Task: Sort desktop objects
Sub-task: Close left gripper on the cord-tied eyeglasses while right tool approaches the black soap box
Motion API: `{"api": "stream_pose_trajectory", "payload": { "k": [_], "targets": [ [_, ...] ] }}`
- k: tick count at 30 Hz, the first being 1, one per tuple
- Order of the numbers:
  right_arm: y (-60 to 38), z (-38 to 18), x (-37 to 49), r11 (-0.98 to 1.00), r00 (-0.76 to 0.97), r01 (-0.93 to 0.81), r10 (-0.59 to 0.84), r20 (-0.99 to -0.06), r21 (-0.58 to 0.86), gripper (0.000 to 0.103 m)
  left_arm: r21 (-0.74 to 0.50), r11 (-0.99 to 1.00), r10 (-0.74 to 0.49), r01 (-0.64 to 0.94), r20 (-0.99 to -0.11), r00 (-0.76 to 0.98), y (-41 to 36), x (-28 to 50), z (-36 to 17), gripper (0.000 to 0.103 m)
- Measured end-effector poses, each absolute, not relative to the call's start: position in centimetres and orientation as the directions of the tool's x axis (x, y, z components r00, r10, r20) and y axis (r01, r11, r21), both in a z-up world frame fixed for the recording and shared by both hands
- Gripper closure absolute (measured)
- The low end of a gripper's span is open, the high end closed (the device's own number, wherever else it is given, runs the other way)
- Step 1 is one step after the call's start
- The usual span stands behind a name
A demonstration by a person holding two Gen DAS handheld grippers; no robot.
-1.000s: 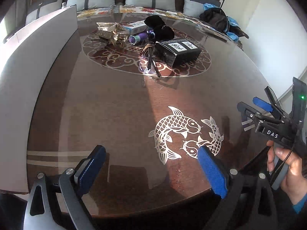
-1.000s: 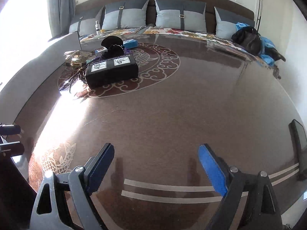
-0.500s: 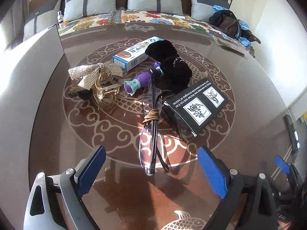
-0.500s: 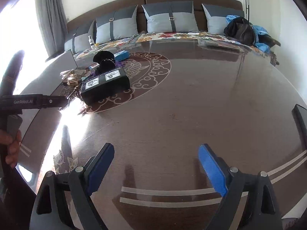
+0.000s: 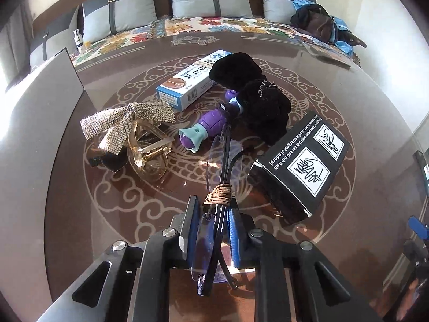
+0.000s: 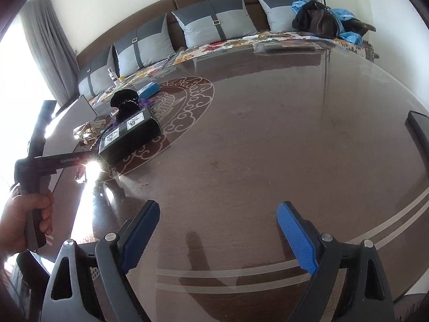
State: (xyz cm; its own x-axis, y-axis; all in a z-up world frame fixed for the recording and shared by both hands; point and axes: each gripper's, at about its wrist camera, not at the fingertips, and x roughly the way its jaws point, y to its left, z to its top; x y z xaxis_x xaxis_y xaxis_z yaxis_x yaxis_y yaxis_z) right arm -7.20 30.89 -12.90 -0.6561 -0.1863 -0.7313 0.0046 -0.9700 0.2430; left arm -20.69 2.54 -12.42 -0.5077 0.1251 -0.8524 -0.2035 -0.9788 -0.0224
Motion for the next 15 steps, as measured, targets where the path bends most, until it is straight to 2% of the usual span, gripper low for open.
{"api": "stream_pose_trajectory", "payload": {
  "k": [6,11,15],
  "targets": [
    [29.5,-12.6,-6.7,-0.984,-0.667,0.05,-0.16,-0.728,0.171,0.013,-0.016,-0.99,0.09,-0.139,-0.832,-0.547,-1.4,-14.2,-12.6,0.084],
    [26.5,-12.0,-6.8,-0.978,-0.645,0.137,-0.207,-0.735,0.155,0.013,-0.032,-0.999,0.041,-0.025,-0.823,-0.566,-5.2,-10.8,-12.6,0.084],
    [23.4,-11.7,-10.5,-0.939,-0.569,0.111,-0.329,-0.753,0.327,0.013,-0.053,-0.999,0.044,-0.001,-0.819,-0.572,-5.5,-10.6,-12.6,0.084]
  ]
}}
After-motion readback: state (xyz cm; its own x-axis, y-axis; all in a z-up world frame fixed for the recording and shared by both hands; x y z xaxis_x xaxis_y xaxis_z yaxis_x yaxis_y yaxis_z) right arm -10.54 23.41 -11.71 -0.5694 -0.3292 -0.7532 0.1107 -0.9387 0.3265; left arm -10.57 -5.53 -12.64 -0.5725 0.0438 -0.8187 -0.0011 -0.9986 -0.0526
